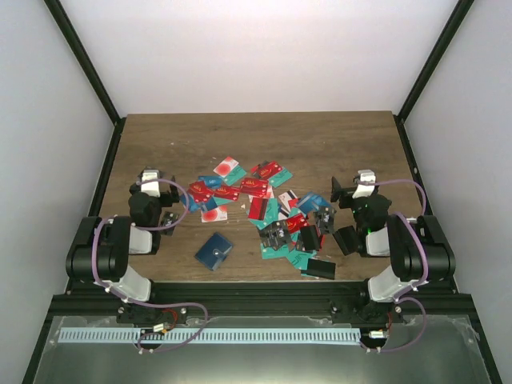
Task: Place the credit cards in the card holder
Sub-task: Open the card holder at the center of the board.
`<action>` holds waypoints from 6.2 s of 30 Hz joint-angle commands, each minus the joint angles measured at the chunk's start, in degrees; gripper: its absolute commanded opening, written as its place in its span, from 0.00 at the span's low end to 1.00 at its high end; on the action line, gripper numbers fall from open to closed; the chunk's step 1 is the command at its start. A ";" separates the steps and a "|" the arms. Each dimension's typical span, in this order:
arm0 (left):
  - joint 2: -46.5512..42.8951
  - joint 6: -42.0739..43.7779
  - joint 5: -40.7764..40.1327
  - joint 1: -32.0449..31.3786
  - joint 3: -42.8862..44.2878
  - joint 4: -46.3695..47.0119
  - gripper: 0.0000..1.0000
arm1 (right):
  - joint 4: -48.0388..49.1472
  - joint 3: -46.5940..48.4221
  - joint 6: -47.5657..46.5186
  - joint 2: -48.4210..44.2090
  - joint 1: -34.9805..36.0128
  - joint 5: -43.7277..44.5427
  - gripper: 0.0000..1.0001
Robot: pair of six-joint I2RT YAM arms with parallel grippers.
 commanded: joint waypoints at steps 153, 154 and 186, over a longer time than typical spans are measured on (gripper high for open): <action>-48.03 -80.50 5.73 -58.05 -3.86 -84.93 0.55 | -104.97 21.77 38.90 -37.87 32.18 -19.71 1.00; -46.86 -80.39 5.92 -58.09 -4.26 -83.65 0.52 | -104.97 21.83 38.93 -37.76 32.17 -19.75 1.00; -40.96 -67.24 9.84 -54.85 23.17 -92.82 0.04 | -82.43 18.74 42.62 -38.59 32.20 -41.89 1.00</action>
